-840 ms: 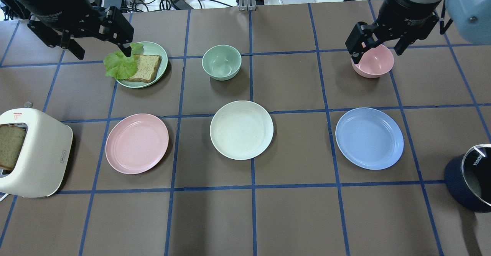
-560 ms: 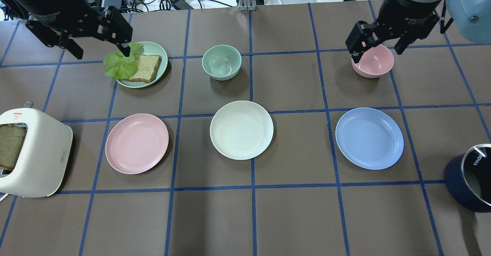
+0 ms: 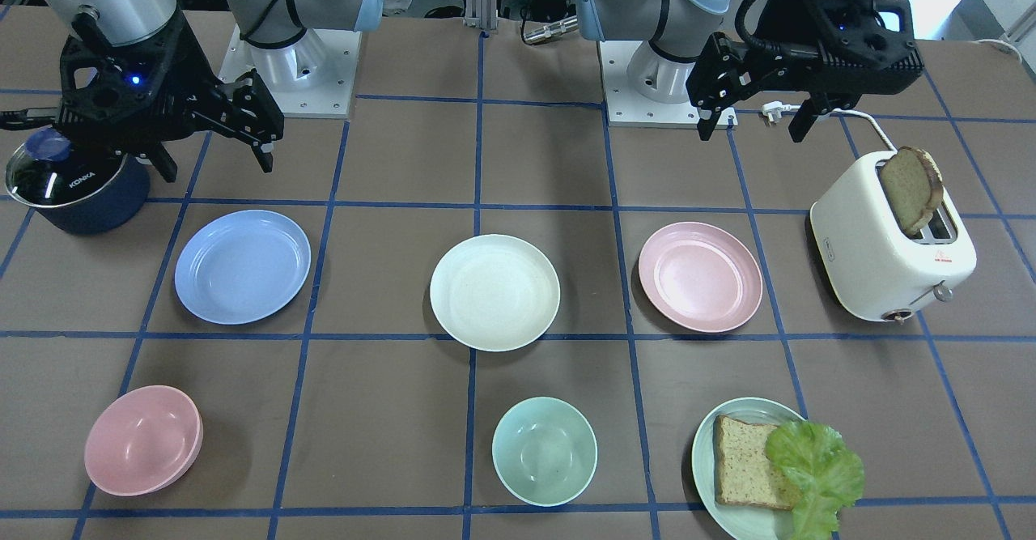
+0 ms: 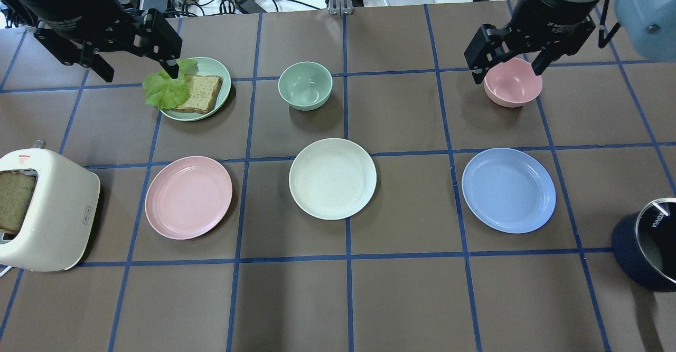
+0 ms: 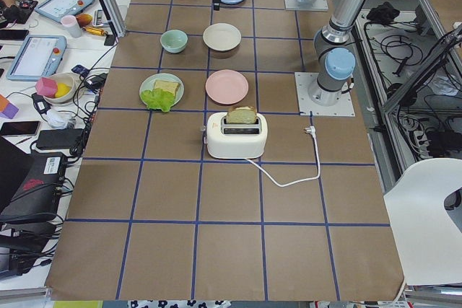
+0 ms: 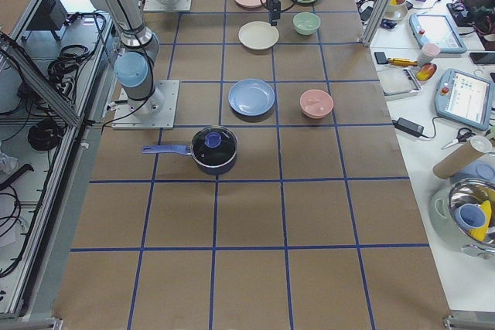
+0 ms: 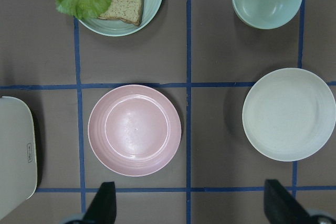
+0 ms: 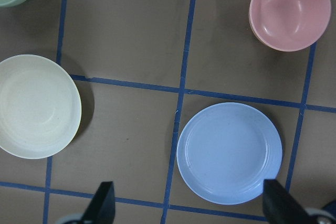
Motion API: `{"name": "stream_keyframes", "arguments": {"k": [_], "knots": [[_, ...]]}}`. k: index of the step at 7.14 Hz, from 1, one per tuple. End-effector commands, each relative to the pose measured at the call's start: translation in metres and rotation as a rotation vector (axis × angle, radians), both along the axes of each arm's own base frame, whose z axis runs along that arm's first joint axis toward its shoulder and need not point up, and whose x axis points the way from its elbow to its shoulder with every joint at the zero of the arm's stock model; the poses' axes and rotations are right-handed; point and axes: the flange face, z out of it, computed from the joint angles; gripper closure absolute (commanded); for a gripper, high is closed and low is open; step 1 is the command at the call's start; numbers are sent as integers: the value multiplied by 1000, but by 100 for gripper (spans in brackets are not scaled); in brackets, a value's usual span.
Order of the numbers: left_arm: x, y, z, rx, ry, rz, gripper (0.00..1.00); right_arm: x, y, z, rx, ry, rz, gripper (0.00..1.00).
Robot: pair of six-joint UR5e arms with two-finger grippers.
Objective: Stack three plates with pink and blue
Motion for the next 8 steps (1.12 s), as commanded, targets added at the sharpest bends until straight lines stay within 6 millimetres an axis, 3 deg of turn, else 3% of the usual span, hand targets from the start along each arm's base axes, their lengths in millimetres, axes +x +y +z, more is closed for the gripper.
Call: {"name": "stream_keyframes", "arguments": {"k": [1,2,8], "knots": [[-2,2,-3,18,1,-4,0,3,5,3,2,-4,-32,0],[-3,0,-12,36,3,-5,0,8,6,3,-2,2,-26,0],[0,-5,-12,39,4,4,0,10,6,4,-2,-1,-42,0]]}}
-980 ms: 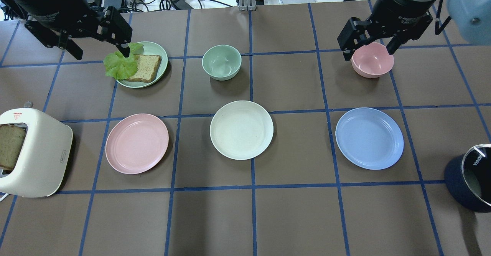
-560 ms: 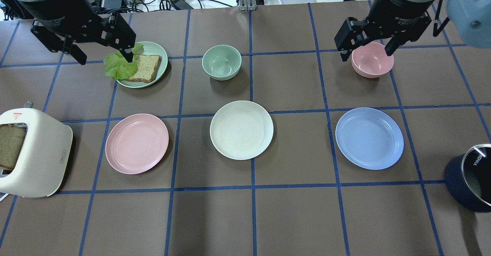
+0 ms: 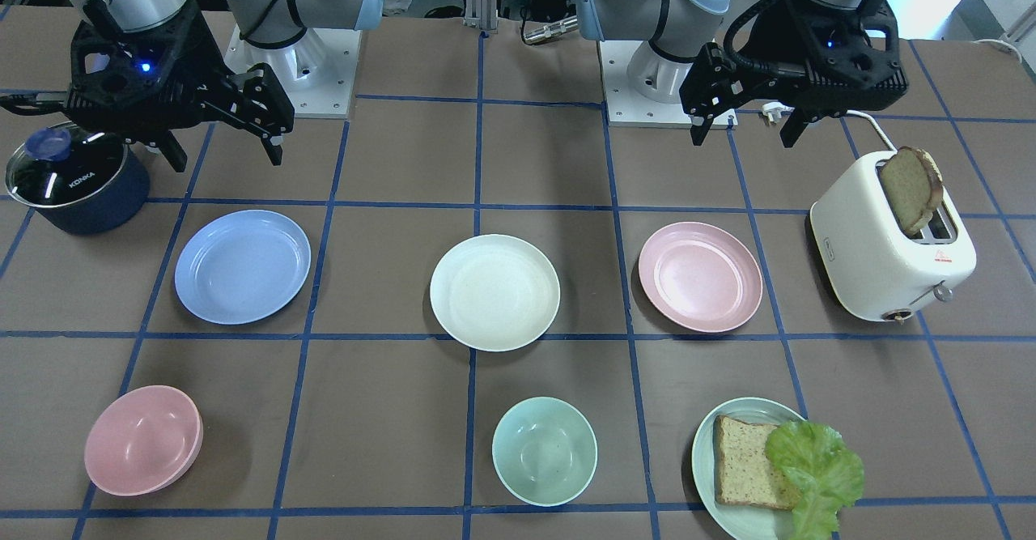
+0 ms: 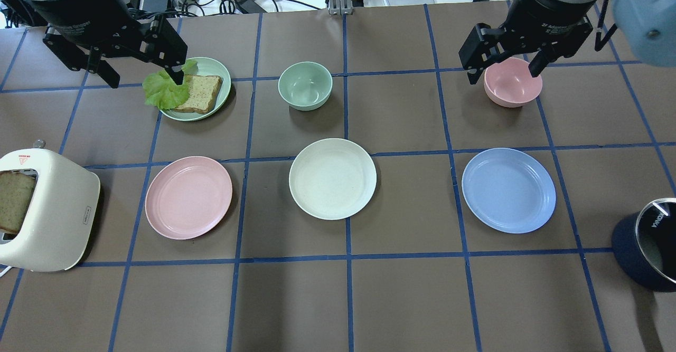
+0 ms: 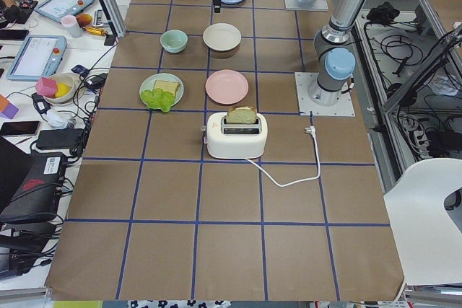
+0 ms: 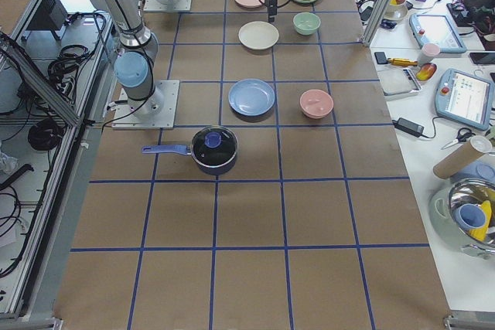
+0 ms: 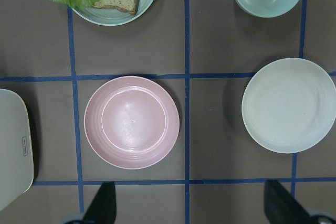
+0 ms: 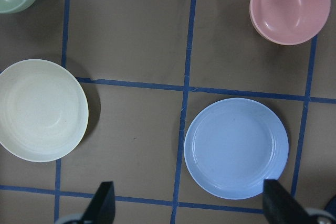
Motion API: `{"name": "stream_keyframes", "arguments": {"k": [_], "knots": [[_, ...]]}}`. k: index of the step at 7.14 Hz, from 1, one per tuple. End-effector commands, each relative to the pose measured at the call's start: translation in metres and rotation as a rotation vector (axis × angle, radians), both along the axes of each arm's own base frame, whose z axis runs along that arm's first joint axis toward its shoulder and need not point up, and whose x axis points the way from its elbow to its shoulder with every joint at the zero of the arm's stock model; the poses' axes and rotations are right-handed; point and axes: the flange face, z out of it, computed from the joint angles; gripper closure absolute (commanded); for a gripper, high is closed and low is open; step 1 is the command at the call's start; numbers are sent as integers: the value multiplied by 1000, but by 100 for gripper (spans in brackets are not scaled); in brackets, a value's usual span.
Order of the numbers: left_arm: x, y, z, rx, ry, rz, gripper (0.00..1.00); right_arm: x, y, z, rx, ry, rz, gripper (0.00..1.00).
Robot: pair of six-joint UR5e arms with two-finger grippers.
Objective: Stack three plates with pink and blue
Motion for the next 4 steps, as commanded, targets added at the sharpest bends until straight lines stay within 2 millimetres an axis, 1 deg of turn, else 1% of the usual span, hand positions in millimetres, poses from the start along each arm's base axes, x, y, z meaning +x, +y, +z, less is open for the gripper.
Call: {"name": "stream_keyframes", "arguments": {"k": [1,4], "knots": [[1,-1,-2,4,4,3,0,0,0,0,0,4,-1,0],[1,-2,-3,3,6,-4,0,-1,-1,-2,3,7,-1,0]]}}
